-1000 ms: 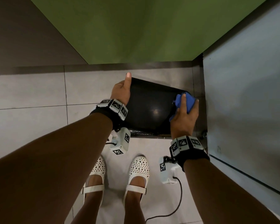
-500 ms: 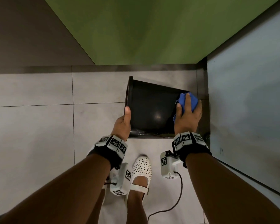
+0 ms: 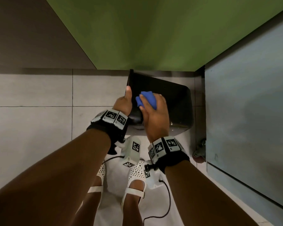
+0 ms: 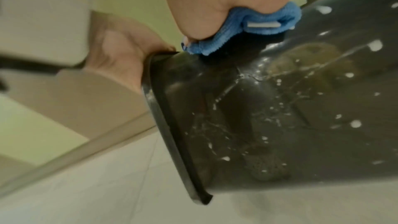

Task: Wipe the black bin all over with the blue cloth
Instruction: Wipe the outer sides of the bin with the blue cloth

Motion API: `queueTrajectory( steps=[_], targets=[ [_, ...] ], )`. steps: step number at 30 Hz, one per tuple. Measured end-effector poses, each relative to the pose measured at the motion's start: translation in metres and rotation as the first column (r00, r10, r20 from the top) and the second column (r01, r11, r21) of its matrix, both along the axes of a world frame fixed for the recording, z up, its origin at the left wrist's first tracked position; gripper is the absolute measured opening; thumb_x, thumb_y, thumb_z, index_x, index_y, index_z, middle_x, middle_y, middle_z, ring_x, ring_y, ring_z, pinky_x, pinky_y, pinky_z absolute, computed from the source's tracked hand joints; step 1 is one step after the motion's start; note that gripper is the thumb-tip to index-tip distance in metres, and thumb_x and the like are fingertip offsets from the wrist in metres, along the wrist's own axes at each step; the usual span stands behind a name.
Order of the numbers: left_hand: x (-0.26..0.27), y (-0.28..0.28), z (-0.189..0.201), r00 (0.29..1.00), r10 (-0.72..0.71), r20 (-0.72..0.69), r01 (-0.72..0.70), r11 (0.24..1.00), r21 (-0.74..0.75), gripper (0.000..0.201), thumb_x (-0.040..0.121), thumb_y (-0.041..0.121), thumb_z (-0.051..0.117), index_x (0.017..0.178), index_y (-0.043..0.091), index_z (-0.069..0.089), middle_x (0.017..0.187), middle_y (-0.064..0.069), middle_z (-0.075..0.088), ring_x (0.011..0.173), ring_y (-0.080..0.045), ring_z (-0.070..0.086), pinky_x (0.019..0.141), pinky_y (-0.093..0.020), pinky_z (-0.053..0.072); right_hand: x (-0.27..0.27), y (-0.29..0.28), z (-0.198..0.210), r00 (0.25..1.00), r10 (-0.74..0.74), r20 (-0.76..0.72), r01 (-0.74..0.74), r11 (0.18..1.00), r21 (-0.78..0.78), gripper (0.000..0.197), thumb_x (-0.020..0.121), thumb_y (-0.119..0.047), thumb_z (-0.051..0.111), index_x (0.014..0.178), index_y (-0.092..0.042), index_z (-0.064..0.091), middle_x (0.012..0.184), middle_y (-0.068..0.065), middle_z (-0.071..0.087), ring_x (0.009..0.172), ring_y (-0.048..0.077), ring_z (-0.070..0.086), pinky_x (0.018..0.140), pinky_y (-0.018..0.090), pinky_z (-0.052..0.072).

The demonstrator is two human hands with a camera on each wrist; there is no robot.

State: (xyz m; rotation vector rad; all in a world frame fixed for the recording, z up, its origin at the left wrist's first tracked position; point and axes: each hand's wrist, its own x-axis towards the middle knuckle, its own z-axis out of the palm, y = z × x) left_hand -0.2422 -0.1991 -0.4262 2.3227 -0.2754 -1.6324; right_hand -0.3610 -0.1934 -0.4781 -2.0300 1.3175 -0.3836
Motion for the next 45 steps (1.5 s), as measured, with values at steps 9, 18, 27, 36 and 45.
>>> queueTrajectory(
  steps=[9,18,27,36,45],
  targets=[
    [0.008,-0.017,0.0,0.998,-0.069,0.004,0.069,0.997,0.033,0.048,0.104,0.024,0.01,0.148,0.009,0.02,0.148,-0.022,0.033,0.135,-0.032,0.036,0.111,-0.035,0.026,-0.057,-0.052,-0.008,0.851,-0.289,-0.439,0.332,0.943,0.025,0.047,0.095,-0.039,0.04,0.14,-0.027,0.035,0.155,0.016,0.011,0.141,0.039,0.007,0.116,0.052,0.013],
    [0.013,-0.027,-0.003,0.995,-0.1,0.016,0.1,0.995,0.013,0.057,0.103,0.037,0.011,0.142,0.003,0.034,0.142,-0.021,0.044,0.132,-0.03,0.042,0.111,-0.035,0.027,0.024,-0.026,0.013,0.99,-0.024,-0.138,0.025,1.0,0.005,0.035,0.096,-0.033,0.044,0.124,-0.018,0.057,0.136,0.011,0.05,0.13,0.031,0.038,0.109,0.042,0.034],
    [0.019,-0.027,-0.004,0.999,0.002,-0.047,-0.001,1.0,0.012,0.057,0.102,0.039,0.014,0.147,0.006,0.023,0.15,-0.018,0.034,0.136,-0.031,0.037,0.114,-0.041,0.03,-0.023,-0.027,0.005,0.954,-0.128,-0.271,0.094,0.987,-0.134,0.041,0.095,-0.038,0.037,0.13,-0.022,0.051,0.138,0.015,0.046,0.134,0.035,0.034,0.111,0.052,0.028],
    [0.02,-0.034,-0.011,0.997,-0.07,0.025,0.068,0.997,0.047,0.06,0.102,0.04,0.008,0.146,0.004,0.025,0.149,-0.022,0.034,0.136,-0.034,0.036,0.116,-0.041,0.024,0.004,-0.047,0.013,0.887,-0.17,-0.43,0.185,0.983,-0.005,0.042,0.099,-0.034,0.032,0.138,-0.021,0.04,0.149,0.012,0.032,0.14,0.032,0.02,0.115,0.045,0.015],
    [0.018,-0.031,-0.014,1.0,-0.02,0.014,0.02,1.0,-0.003,0.066,0.101,0.045,0.013,0.133,-0.001,0.047,0.138,-0.021,0.048,0.13,-0.031,0.045,0.112,-0.035,0.031,0.02,-0.02,0.015,0.954,0.154,-0.258,-0.166,0.986,-0.024,0.056,0.091,-0.047,0.022,0.138,-0.023,0.04,0.146,0.01,0.039,0.139,0.028,0.028,0.114,0.044,0.017]
  ],
)
